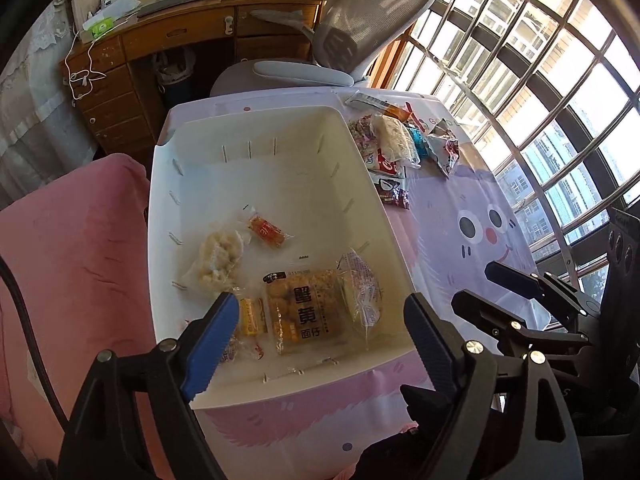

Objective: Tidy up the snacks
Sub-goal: 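Withdraw both open grippers from the tray back toward the snack pile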

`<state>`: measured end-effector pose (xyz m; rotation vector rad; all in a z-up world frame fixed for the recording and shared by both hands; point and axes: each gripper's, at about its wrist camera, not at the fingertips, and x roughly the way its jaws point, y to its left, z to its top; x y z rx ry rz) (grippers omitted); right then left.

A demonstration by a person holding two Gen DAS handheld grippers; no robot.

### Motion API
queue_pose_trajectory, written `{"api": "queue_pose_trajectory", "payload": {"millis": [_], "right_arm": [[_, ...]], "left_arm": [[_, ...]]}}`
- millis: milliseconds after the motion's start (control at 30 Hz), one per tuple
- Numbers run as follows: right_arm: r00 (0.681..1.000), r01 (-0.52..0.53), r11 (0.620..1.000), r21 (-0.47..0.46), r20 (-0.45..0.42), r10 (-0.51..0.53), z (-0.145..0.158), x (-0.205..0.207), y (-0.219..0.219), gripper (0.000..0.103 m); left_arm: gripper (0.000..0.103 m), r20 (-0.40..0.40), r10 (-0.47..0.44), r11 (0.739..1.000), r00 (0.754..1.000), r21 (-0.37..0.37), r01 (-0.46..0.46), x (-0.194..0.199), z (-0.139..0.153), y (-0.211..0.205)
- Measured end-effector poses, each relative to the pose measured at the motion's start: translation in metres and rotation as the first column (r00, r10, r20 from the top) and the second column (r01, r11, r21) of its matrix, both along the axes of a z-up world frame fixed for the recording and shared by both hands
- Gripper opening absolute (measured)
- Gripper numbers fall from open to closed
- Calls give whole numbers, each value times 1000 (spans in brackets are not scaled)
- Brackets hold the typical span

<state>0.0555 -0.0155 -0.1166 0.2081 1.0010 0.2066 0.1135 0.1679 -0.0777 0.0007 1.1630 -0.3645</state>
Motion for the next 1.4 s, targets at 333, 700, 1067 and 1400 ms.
{"api": "queue_pose_trajectory", "payload": {"millis": [333,700,1067,1400], "right_arm": [[999,-18,1000,3,-43,18,-6,8,-55,75],[998,-31,998,-51,-51,28,-12,31,-124,76],[999,-33,990,-138,23,36,-15,76,-185,76],[992,-56,974,-221,102,80,-22,129,-212,79]], "left_arm": [[84,-16,-3,1000,1000,20,4,15,5,-65],[84,-78,23,999,997,33,-20,54,5,-137],[84,-111,26,997,993,82,-17,113,-7,-202],[84,-156,46,992,987,126,-27,173,-39,-239]]}}
